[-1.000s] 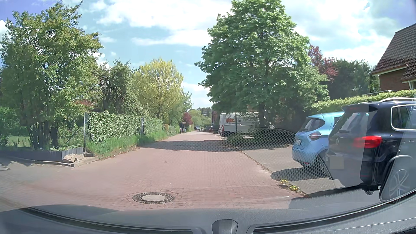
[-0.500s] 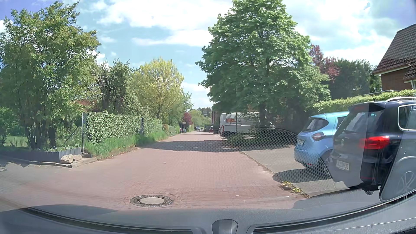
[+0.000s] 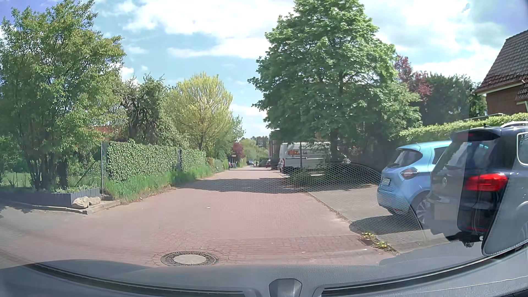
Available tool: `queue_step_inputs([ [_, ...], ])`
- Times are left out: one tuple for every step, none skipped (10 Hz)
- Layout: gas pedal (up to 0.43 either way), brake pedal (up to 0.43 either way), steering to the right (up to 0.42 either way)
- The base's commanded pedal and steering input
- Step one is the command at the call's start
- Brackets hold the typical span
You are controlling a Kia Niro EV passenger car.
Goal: Follow the waypoints while adhering to traffic rules and regulations
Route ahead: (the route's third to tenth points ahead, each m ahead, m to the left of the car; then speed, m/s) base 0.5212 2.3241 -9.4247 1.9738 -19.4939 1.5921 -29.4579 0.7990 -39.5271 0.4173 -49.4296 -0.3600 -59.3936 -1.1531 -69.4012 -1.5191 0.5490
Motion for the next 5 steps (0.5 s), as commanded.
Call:
queue_step_inputs([
  [0.000,0.079,-0.019],
  [0.000,0.079,-0.019],
  [0.000,0.079,-0.019],
  [0.000,0.079,-0.019],
  [0.000,0.079,-0.019],
])
